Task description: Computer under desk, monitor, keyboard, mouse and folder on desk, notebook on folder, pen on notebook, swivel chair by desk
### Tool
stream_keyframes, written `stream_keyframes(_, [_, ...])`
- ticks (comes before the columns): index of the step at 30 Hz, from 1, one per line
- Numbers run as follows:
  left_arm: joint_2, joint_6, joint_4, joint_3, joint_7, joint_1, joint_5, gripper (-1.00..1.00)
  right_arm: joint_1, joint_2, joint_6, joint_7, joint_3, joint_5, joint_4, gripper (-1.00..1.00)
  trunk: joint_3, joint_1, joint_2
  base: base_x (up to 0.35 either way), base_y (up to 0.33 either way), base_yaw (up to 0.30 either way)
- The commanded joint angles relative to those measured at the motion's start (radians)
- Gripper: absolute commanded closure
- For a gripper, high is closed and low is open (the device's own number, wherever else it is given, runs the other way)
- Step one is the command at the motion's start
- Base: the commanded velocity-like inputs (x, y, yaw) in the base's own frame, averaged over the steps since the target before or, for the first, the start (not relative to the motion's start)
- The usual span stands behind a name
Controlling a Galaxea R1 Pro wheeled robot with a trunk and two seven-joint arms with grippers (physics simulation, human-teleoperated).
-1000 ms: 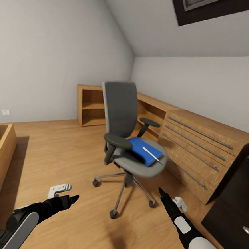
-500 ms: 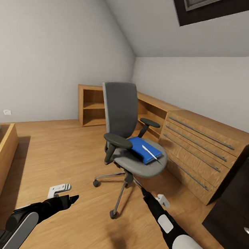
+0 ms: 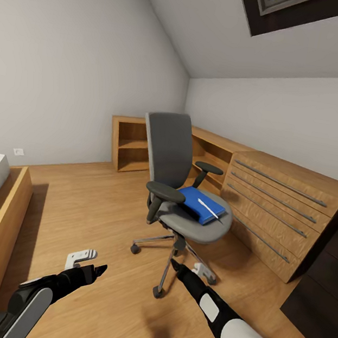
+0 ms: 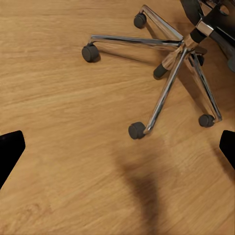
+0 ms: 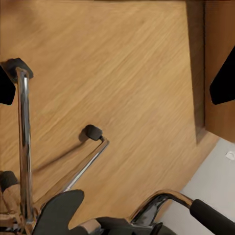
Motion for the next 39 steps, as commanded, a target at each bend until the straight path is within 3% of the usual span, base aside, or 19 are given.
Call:
stream_keyframes(1, [0.001,0.002,-0.001,-0.003,0.010,-0.001,0.011,-1.00,-0.001,0.000,-0.002,0.010,-0.006,0.004,0.001,-1.00,-0.001,0.000,0.000,0.000,0.000,0.002])
stream_keyframes(5, [0.001,0.002,-0.001,-0.003,0.010,-0.001,0.011,-1.00,-0.001,0.001,0.000,0.054,-0.006,0.009,0.001,-1.00,-0.001,0.000,0.000,0.000,0.000,0.000])
stream_keyframes(8, [0.001,0.002,-0.001,-0.004,0.010,-0.001,0.011,-1.00,-0.001,0.003,0.003,0.134,-0.007,0.008,0.002,-1.00,-0.001,0.000,0.000,0.000,0.000,0.000])
stream_keyframes(13, [0.001,0.002,-0.001,-0.004,0.010,-0.001,0.011,-1.00,-0.001,0.003,0.003,0.147,-0.007,0.007,0.003,-1.00,-0.001,0.000,0.000,0.077,0.000,0.000])
stream_keyframes(34, [0.001,0.002,-0.001,-0.004,0.010,-0.001,0.012,-1.00,-0.001,0.005,0.000,0.160,-0.006,0.007,0.003,-1.00,-0.001,0.000,0.000,0.305,0.000,0.000])
stream_keyframes(39, [0.001,0.002,-0.001,-0.004,0.010,-0.001,0.011,-1.00,-0.001,0.021,0.003,0.159,-0.007,0.006,0.004,-1.00,-0.001,0.000,0.000,0.142,0.000,0.000])
